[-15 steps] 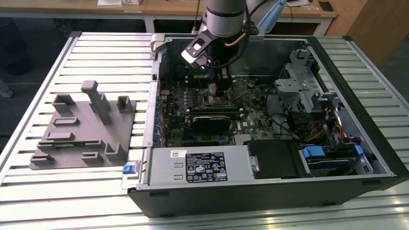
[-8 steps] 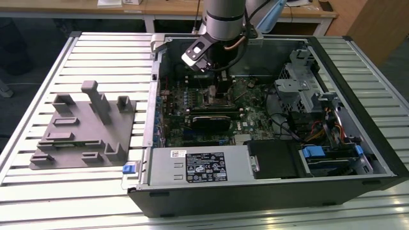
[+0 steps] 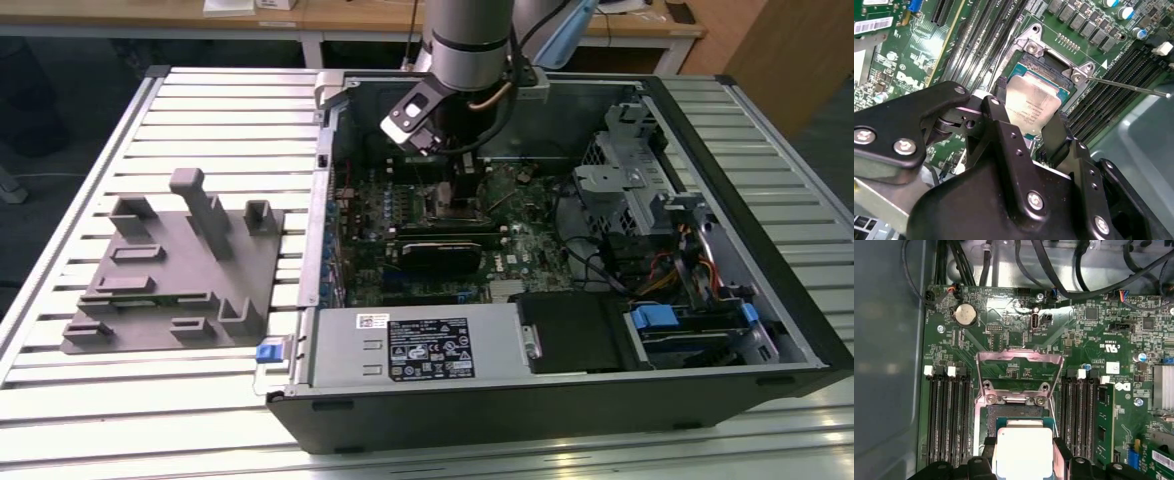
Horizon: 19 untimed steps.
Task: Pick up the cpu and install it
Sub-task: 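Place the cpu into insertion slot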
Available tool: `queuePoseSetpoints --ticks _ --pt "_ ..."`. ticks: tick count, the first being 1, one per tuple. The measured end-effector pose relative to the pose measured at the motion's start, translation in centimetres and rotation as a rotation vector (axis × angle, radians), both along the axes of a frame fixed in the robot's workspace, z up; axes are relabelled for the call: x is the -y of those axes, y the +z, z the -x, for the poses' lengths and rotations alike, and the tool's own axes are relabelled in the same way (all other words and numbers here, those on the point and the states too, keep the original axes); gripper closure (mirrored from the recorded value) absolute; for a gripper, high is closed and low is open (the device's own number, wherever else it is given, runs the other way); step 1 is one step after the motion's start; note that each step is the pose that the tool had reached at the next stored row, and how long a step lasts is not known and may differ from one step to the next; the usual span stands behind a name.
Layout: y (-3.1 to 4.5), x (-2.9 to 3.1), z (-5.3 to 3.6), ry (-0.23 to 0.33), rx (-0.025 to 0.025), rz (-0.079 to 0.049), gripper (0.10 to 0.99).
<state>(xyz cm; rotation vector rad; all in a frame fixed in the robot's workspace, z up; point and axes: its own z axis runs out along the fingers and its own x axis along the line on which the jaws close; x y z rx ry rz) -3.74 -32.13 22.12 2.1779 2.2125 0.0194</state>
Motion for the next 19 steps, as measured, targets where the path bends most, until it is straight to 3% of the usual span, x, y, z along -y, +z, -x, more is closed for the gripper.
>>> queuePoseSetpoints --ticks 9,19 --pt "-1.14 -0.31 0.0 -0.001 0.0 0.0 0.553" --pt "-1.72 -0.31 0.0 -0.007 0.0001 0.0 0.553"
